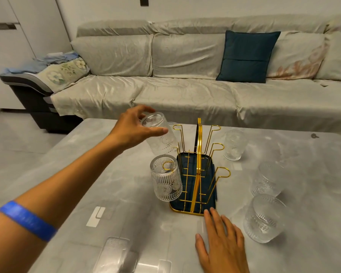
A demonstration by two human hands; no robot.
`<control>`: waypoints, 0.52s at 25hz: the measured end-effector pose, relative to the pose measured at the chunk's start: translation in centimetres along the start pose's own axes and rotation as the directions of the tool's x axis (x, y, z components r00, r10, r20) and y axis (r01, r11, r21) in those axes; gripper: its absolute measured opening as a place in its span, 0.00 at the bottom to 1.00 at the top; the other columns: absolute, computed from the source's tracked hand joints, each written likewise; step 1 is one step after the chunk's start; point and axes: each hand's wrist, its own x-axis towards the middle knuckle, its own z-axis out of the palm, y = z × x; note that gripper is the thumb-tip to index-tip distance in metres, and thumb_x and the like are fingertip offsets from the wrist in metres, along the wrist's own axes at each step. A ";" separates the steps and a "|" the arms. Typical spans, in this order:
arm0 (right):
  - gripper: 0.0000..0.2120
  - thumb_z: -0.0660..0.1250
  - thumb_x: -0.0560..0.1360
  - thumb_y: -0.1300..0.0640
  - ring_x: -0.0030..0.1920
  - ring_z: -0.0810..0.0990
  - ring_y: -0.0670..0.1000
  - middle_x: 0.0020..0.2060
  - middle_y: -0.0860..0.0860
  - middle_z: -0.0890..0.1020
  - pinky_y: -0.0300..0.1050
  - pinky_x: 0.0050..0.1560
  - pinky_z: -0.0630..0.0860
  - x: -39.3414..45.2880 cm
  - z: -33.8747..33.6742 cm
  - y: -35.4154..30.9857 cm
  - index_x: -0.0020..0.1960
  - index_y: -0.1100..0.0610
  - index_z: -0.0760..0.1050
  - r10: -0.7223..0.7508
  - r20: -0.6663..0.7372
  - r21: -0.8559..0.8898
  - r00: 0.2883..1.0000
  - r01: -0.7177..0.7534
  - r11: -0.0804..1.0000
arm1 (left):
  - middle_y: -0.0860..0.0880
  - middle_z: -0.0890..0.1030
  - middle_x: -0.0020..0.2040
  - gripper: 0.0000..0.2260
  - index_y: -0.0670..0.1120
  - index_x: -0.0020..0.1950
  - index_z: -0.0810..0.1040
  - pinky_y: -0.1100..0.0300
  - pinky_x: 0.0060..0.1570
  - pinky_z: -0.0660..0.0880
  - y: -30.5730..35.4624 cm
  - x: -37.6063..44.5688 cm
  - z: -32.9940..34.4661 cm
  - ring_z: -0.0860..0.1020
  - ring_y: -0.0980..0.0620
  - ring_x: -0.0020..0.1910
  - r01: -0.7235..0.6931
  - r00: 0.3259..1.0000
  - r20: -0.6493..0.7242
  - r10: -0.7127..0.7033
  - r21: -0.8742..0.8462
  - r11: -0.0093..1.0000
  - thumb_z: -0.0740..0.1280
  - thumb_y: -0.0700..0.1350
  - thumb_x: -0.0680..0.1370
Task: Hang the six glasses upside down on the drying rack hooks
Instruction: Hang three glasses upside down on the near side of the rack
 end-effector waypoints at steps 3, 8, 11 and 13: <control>0.31 0.68 0.58 0.40 0.49 0.83 0.60 0.54 0.56 0.83 0.61 0.43 0.79 -0.1 -0.1 0.1 0.55 0.57 0.81 -0.011 -0.072 0.013 0.997 0.012 1.000 | 0.47 0.81 0.58 0.35 0.51 0.64 0.74 0.52 0.55 0.80 0.3 1.0 1.4 0.80 0.51 0.55 -0.017 0.999 0.041 0.017 0.009 1.000 0.80 0.58 0.60; 0.31 0.68 0.57 0.40 0.48 0.83 0.61 0.53 0.56 0.84 0.61 0.42 0.79 0.0 0.1 0.1 0.54 0.57 0.82 0.002 -0.099 -0.024 0.995 -0.005 1.000 | 0.44 0.80 0.60 0.35 0.50 0.64 0.75 0.58 0.48 0.77 -0.3 1.2 3.7 0.79 0.49 0.53 0.025 0.995 0.100 -0.031 0.060 0.998 0.82 0.55 0.60; 0.31 0.68 0.57 0.40 0.48 0.83 0.61 0.53 0.56 0.84 0.61 0.42 0.79 -0.1 0.2 0.0 0.55 0.57 0.82 0.001 -0.120 -0.035 0.993 -0.005 0.999 | 0.44 0.80 0.58 0.34 0.50 0.64 0.75 0.63 0.39 0.75 -0.7 1.1 4.7 0.80 0.51 0.47 0.082 0.985 0.148 -0.092 0.074 0.994 0.82 0.51 0.61; 0.31 0.68 0.57 0.40 0.48 0.83 0.61 0.54 0.56 0.83 0.62 0.42 0.78 0.0 0.2 0.1 0.55 0.57 0.81 -0.001 -0.114 -0.029 0.993 -0.002 1.000 | 0.44 0.80 0.59 0.33 0.49 0.64 0.74 0.61 0.40 0.76 -0.8 1.0 5.3 0.80 0.48 0.48 0.088 0.977 0.184 -0.106 0.100 0.991 0.82 0.48 0.62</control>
